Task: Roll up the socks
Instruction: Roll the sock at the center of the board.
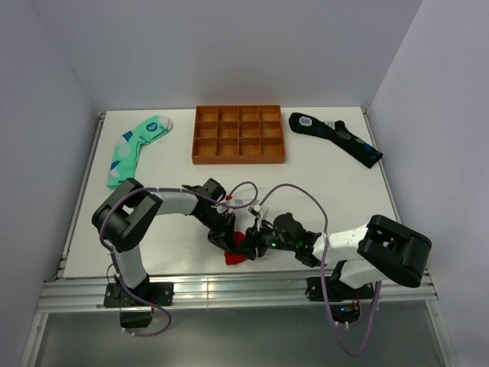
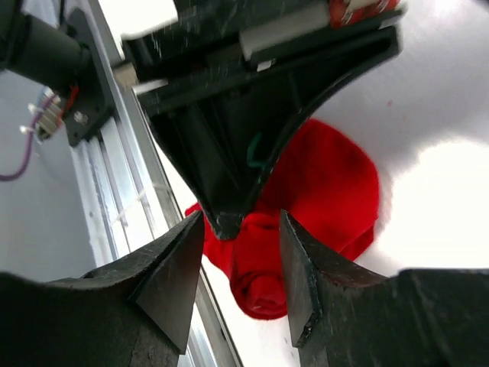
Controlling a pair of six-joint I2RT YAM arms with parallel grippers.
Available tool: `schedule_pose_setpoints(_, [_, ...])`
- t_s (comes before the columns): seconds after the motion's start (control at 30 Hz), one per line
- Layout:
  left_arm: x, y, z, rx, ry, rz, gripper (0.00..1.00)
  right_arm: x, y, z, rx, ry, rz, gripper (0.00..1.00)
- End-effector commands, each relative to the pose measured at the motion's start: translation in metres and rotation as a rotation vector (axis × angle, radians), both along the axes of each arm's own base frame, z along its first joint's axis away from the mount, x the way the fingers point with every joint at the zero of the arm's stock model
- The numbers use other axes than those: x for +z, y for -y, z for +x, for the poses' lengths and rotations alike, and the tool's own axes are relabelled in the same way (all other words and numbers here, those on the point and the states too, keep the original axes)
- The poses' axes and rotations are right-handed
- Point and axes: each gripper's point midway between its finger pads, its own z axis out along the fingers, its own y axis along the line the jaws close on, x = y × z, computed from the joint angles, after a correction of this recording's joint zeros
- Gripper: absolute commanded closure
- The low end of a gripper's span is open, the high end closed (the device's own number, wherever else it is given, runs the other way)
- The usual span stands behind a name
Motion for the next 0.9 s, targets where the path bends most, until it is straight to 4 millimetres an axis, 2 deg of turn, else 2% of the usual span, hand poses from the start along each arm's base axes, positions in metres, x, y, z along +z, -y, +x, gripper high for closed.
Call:
schedule_pose_setpoints(0.0, [-0.027,-0.018,0.002,-0.016,0.034,0.113,1.00,-0.007,0.000,0.003,-0.026,0.026,-0.047,0.49])
schedule_pose_setpoints(0.23, [-0.028,-0.018,0.008,-0.008,0.031,0.112,1.00,-0.018,0.012,0.000,-0.099,0.023,-0.062,0.51])
schedule_pose_setpoints(0.57, [-0.027,-0.019,0.015,0.030,0.029,0.109,1.00,-0.031,0.013,-0.005,-0.130,0.000,-0.106,0.53])
schedule_pose_setpoints(0.7, [-0.023,-0.019,0.021,0.066,0.042,0.101,1.00,-0.043,0.015,-0.006,-0.148,-0.037,-0.145,0.64])
schedule_pose_setpoints(0.87, [-0.012,-0.013,0.040,0.172,0.119,0.080,0.99,-0.063,0.025,-0.004,-0.224,-0.115,-0.248,0.79])
